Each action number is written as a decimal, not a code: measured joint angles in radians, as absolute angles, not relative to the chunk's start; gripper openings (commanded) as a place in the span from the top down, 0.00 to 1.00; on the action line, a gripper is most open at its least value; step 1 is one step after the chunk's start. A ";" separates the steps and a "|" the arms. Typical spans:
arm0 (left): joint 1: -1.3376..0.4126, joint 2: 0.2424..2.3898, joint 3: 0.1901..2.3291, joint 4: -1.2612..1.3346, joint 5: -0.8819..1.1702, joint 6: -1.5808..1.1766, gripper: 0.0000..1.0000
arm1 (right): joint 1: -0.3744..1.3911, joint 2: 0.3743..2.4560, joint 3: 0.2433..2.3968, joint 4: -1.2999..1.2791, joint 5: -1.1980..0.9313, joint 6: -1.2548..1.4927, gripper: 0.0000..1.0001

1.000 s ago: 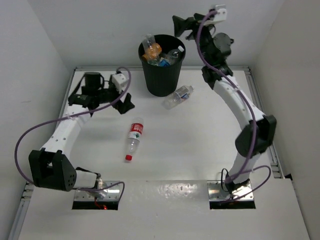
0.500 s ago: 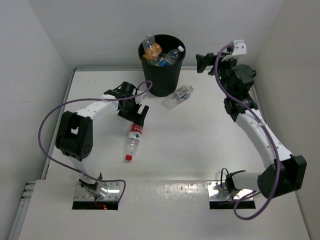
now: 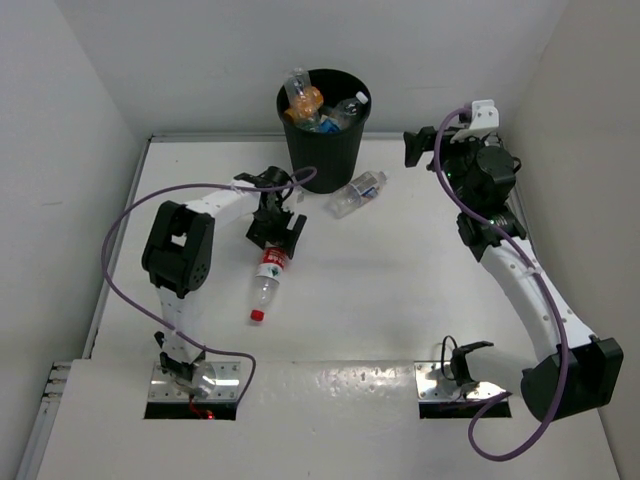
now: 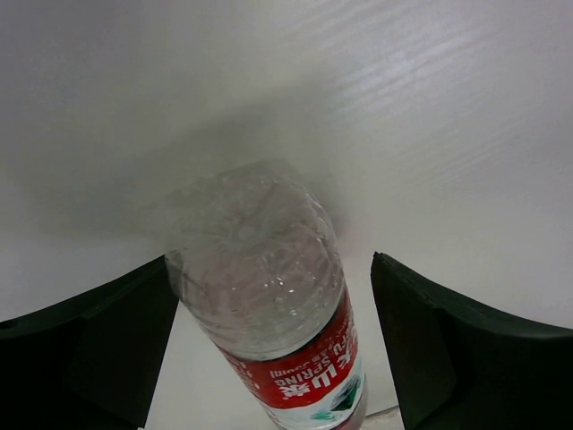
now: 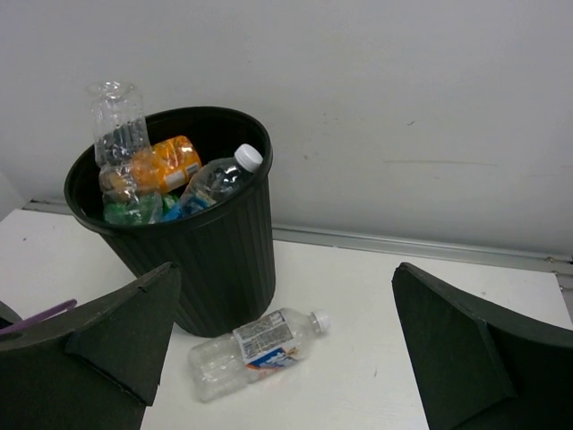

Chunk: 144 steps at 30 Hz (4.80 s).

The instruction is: Put the plastic bottles in the bin

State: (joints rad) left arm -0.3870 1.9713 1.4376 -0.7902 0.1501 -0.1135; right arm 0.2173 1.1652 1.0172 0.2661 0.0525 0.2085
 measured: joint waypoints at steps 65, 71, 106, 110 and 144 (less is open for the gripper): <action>-0.397 2.210 1.897 0.778 0.139 0.126 0.00 | 0.213 1.137 0.932 0.022 -0.050 0.124 0.01; -0.376 2.153 1.810 0.721 0.173 0.008 0.00 | 0.213 1.141 0.932 0.022 -0.062 0.128 0.01; -0.134 1.165 1.303 0.144 0.266 -0.172 0.00 | 0.323 2.031 1.671 -0.641 -0.697 -1.451 0.18; -0.104 1.107 1.266 0.141 0.268 -0.194 0.00 | 0.326 2.132 1.796 -0.833 -0.694 -1.613 0.18; 0.046 1.117 1.157 0.211 0.386 -0.339 0.00 | 0.311 2.500 2.142 -1.027 -0.514 -1.790 0.32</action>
State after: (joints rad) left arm 0.0463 1.1172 1.1572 0.2108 0.3862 -0.3389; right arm 0.3107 2.4996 2.1422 -1.0267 -0.5137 -1.7905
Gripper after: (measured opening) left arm 0.997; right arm 0.735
